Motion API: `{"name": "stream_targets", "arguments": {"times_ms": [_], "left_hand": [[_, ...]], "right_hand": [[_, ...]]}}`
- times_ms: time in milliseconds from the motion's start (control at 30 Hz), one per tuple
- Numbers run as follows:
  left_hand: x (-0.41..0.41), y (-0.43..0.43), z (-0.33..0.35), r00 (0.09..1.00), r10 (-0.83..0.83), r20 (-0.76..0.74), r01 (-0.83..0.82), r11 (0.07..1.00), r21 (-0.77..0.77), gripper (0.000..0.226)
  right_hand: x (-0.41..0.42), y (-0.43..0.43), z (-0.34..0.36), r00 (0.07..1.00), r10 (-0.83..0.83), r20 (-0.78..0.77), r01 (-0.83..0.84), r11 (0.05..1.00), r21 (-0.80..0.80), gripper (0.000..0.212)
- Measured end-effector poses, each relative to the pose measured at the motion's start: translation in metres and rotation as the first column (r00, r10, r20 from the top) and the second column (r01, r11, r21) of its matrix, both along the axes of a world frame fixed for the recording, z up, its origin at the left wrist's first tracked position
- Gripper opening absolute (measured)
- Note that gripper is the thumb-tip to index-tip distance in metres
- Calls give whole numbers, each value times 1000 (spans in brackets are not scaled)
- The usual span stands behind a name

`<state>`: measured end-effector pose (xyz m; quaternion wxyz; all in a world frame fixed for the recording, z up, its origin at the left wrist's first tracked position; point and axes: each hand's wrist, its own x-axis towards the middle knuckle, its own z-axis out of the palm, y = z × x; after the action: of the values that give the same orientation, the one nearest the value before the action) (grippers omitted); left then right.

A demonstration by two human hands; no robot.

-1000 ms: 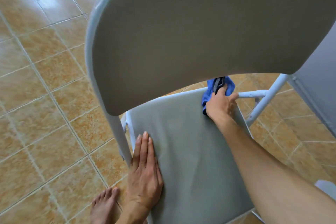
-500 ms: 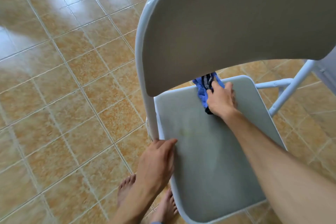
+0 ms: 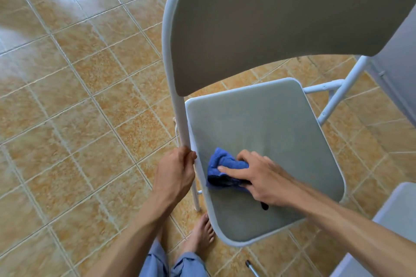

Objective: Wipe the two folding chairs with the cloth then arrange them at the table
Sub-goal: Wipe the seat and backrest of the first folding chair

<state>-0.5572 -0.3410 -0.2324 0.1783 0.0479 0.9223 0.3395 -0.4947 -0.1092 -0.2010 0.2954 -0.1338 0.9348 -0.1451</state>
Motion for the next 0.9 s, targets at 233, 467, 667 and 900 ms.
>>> {"name": "stream_targets", "arguments": {"times_ms": [233,467,667,900], "left_hand": [[2,-2,2,999,-42,14,41,997,60,21],[10,-6,-8,999,-45,-9,45,994,99,24],[9,-2,-1,999,-8,44,4,994,107,21],[21,35,4,993,-99,-70,112,974,199,23]], "right_hand": [[-129,4,-25,764,-595,-251,579,803,-143,50],[11,-60,-35,851,-468,-238,414,877,-246,59],[100,0,10,990,11,-144,-23,996,-86,74],[-46,56,-5,613,-703,-359,676,703,-221,46]]}}
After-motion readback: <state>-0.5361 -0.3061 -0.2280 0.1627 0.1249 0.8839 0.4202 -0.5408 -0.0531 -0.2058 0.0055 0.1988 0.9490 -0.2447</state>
